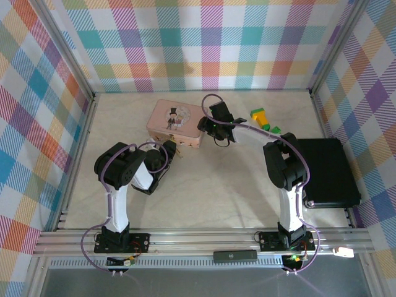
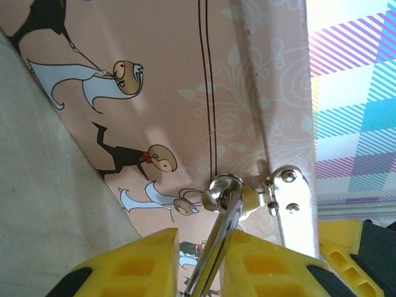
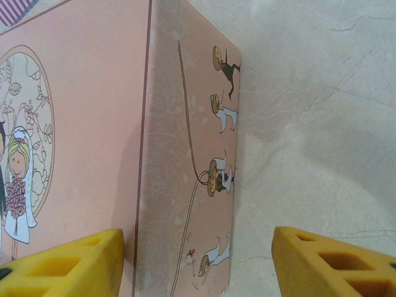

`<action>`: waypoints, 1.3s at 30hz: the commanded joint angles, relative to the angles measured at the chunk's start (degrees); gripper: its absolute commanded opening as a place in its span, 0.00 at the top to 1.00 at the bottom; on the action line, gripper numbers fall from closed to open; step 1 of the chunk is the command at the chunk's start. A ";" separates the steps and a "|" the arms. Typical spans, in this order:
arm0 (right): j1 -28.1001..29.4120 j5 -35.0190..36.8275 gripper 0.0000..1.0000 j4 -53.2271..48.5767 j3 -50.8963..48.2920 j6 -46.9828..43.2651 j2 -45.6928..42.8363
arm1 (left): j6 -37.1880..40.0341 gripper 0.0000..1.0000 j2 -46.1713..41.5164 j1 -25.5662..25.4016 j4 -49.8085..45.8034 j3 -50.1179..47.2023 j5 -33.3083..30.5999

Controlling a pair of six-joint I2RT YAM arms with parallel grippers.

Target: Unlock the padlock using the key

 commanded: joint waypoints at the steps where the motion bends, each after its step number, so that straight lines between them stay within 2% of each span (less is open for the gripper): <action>1: -0.74 2.38 0.38 -3.81 0.13 -0.39 2.54 | 0.67 0.80 2.30 2.11 -5.48 -2.95 -3.16; 10: -0.75 2.34 0.39 -3.73 -0.05 -0.40 2.54 | 1.48 1.00 2.25 3.08 -5.47 -2.76 -2.22; 17: -0.74 2.42 0.39 -3.76 -0.09 -0.05 2.63 | 0.61 1.00 1.74 3.54 -5.76 -1.26 -3.00; 20: -0.75 2.20 0.39 -3.75 -0.22 0.38 2.79 | -2.01 1.00 1.63 3.54 -6.83 0.05 -5.03; 26: -0.74 2.23 0.40 -4.01 -0.40 0.68 2.80 | -6.98 1.00 -3.03 2.39 -18.21 2.77 -12.94; 30: -0.75 2.14 0.41 -3.62 -0.66 1.46 2.78 | -10.56 1.00 -6.72 0.15 -23.70 3.08 -21.42; 39: -0.74 2.38 0.41 -4.19 0.62 1.67 3.40 | -13.40 1.00 -8.39 1.43 -35.77 8.75 -25.29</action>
